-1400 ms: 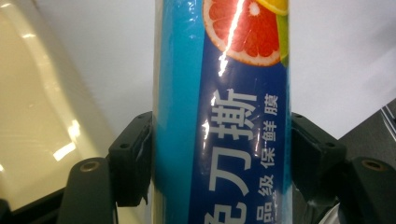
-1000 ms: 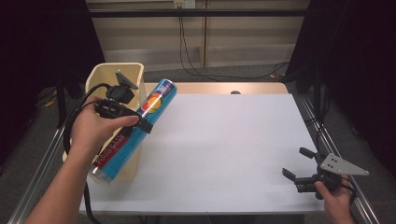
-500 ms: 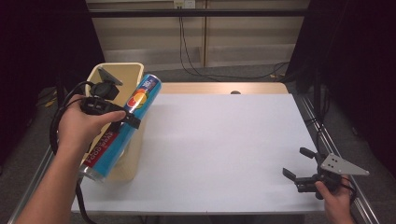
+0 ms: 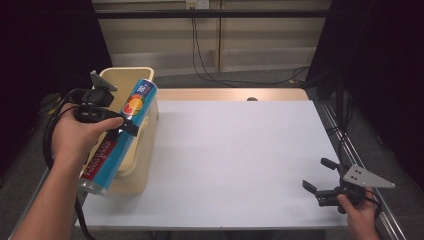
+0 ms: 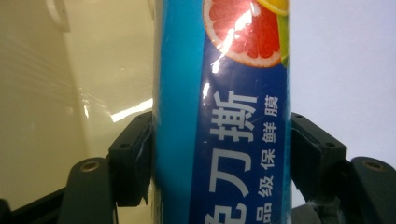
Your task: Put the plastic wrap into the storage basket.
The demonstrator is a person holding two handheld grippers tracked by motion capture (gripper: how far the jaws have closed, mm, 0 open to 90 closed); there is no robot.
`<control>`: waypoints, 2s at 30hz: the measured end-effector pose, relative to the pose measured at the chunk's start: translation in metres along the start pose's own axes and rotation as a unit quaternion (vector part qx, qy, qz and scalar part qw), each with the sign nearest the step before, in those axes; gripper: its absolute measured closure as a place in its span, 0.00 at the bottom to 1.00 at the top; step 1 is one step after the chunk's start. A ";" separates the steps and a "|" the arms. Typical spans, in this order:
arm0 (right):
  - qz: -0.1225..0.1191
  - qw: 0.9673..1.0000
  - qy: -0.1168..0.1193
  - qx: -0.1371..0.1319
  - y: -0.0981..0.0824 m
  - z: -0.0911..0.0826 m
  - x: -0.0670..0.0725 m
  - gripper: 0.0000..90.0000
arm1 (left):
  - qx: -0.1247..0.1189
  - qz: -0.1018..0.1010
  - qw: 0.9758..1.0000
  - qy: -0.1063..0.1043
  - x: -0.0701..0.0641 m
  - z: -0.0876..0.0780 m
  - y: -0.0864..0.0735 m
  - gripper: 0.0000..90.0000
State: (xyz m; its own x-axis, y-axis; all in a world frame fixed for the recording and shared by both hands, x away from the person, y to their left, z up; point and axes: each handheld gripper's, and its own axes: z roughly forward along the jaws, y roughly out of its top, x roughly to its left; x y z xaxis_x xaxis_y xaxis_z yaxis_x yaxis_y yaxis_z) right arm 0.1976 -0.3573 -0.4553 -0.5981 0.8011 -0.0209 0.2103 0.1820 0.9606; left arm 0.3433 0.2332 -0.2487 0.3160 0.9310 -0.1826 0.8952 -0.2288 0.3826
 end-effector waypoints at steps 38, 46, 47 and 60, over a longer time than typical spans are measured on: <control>-0.002 1.000 0.001 0.000 0.000 0.000 0.000 0.00 | 0.022 -0.079 0.996 0.039 0.030 0.025 -0.009 0.35; -0.002 1.000 0.002 0.002 0.000 0.001 0.001 0.00 | -0.007 -0.070 0.997 0.021 0.020 0.003 0.003 0.41; -0.003 1.000 0.002 0.001 0.001 0.001 0.001 0.00 | -0.008 -0.068 0.998 0.013 0.017 0.004 0.004 0.40; -0.004 1.000 -0.001 0.001 0.000 -0.002 -0.001 0.00 | -0.011 0.003 0.999 -0.041 -0.028 0.028 0.014 0.29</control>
State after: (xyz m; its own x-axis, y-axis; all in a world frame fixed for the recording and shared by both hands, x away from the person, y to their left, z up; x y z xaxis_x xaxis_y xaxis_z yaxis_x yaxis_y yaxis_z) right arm 0.1968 -0.3589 -0.4546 -0.5982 0.8008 -0.0284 0.2068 0.1885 0.9601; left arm 0.3558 0.1955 -0.2637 0.3471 0.9030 -0.2531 0.8863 -0.2276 0.4033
